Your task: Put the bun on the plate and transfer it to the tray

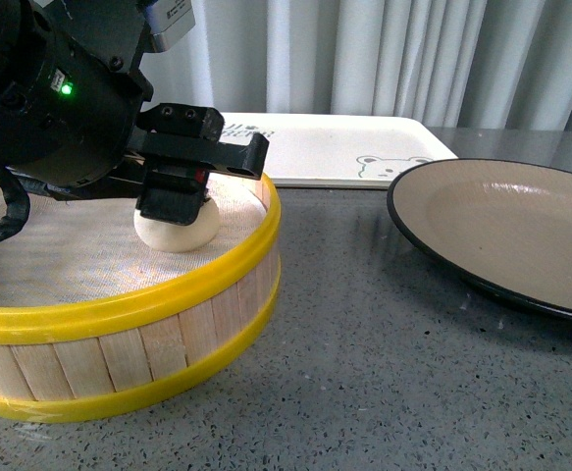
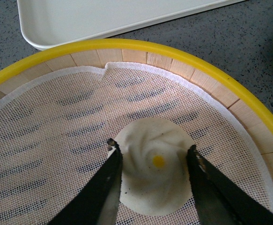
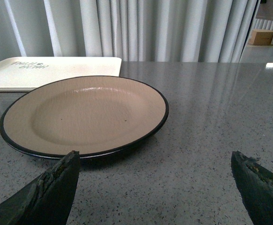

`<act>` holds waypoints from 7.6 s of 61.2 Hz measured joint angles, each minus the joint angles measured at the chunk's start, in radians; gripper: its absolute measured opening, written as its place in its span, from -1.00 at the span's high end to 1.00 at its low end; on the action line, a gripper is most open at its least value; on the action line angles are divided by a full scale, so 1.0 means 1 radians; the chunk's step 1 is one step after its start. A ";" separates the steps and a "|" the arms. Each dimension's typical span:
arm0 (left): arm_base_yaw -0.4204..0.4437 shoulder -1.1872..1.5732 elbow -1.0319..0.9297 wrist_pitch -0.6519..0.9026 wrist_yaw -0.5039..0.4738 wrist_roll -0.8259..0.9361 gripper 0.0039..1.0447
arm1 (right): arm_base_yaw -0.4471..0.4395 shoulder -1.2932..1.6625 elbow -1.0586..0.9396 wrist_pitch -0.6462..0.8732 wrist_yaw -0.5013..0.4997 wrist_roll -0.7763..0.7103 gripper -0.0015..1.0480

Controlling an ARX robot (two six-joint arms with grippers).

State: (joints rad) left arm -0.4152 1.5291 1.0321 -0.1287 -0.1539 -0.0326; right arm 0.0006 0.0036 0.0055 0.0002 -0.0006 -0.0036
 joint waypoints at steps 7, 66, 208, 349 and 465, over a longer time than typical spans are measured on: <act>0.000 0.000 0.000 0.000 0.000 -0.006 0.57 | 0.000 0.000 0.000 0.000 0.000 0.000 -0.83; 0.019 -0.064 0.209 -0.055 0.027 0.032 0.93 | 0.000 0.000 0.000 0.000 0.000 0.000 -0.83; -0.414 0.501 0.617 -0.009 -0.011 0.263 0.35 | 0.000 0.000 0.000 0.000 0.000 0.000 -0.83; 0.414 -1.098 -0.973 0.498 0.154 0.030 0.93 | 0.000 0.000 0.000 0.000 0.000 0.000 -0.83; 0.414 -1.526 -1.006 0.129 0.154 0.030 -0.88 | -0.129 0.621 0.264 0.323 -0.193 0.083 -0.83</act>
State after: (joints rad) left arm -0.0013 0.0036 0.0257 0.0006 -0.0002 -0.0025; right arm -0.1284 0.6250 0.2699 0.3233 -0.1940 0.0792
